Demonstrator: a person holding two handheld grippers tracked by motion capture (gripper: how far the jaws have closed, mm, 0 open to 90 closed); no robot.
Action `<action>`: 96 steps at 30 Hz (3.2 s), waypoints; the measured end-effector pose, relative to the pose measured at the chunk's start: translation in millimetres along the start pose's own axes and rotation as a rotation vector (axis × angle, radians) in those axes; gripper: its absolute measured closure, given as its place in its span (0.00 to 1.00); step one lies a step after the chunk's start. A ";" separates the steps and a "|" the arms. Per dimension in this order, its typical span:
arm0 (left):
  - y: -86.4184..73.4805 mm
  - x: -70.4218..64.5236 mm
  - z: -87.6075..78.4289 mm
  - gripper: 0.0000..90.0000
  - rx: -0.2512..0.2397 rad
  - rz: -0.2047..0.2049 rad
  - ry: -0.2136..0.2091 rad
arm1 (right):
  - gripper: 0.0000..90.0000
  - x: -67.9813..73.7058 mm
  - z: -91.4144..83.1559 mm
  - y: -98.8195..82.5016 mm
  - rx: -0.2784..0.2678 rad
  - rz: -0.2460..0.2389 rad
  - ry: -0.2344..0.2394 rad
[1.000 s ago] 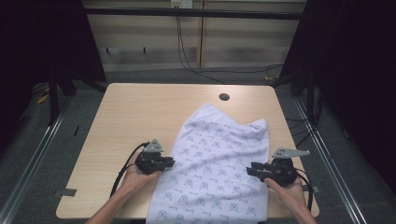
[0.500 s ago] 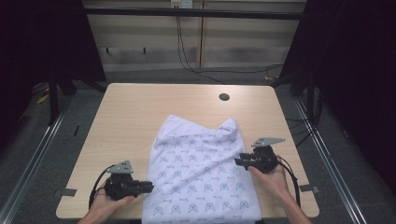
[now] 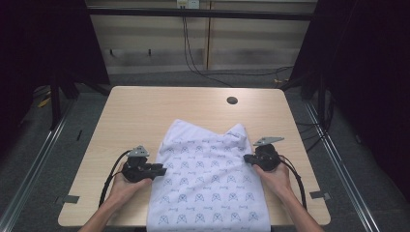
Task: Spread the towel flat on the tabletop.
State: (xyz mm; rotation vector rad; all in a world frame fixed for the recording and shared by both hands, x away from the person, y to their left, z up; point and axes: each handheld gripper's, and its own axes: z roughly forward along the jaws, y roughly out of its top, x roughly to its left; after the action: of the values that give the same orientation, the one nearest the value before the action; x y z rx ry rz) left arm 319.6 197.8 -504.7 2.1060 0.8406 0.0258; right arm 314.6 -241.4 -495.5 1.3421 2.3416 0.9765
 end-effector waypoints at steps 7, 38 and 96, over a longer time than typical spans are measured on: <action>-11.2 -16.0 -8.9 0.75 0.028 -0.002 -0.052 | 0.99 10.8 -43.9 -18.6 -0.057 0.001 0.083; 43.7 28.1 40.1 0.68 -0.017 -0.075 0.033 | 0.68 -36.2 -8.2 3.4 -0.063 0.085 0.056; 23.5 29.7 18.9 1.00 -0.022 0.006 0.100 | 0.98 -14.1 2.5 -6.2 -0.024 -0.063 0.130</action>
State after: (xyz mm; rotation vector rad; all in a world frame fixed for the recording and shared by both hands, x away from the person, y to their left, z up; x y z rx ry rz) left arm 361.4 191.8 -507.8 2.1005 0.8898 0.1441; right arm 319.4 -254.3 -502.9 1.2226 2.4425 1.0997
